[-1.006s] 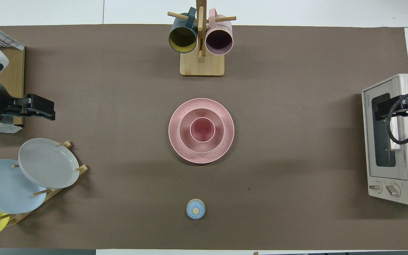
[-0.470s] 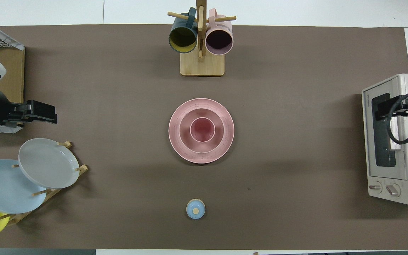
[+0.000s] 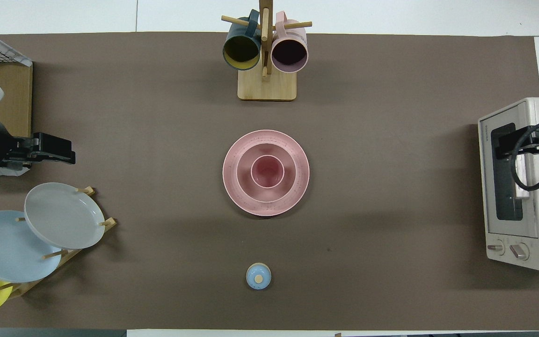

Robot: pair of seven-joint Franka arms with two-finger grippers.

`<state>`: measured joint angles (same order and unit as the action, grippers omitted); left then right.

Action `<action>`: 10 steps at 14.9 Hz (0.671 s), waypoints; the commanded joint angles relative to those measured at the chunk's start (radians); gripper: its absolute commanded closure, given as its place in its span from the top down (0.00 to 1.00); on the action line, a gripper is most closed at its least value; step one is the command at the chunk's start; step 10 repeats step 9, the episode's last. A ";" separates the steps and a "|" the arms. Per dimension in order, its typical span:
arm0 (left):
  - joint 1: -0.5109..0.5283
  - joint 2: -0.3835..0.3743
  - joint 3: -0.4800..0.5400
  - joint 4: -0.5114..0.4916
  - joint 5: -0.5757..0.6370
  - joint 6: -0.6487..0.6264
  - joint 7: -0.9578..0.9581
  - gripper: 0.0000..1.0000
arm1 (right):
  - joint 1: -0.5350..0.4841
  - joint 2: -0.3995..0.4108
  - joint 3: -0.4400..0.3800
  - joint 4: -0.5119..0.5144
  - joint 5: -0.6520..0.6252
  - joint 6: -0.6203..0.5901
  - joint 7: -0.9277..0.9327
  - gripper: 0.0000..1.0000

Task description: Organize tableware

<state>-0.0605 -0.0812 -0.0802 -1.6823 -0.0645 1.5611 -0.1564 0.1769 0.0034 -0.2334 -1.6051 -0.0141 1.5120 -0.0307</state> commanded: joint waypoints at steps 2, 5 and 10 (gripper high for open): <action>-0.005 0.000 0.007 0.009 0.014 -0.044 0.014 1.00 | -0.007 -0.019 0.000 -0.018 0.008 -0.001 -0.025 1.00; -0.005 -0.002 0.007 0.009 0.017 -0.056 0.018 1.00 | -0.007 -0.019 0.000 -0.018 0.008 -0.001 -0.025 1.00; 0.001 -0.011 -0.003 0.007 0.020 -0.050 0.018 1.00 | -0.008 -0.019 0.000 -0.018 0.008 -0.001 -0.025 1.00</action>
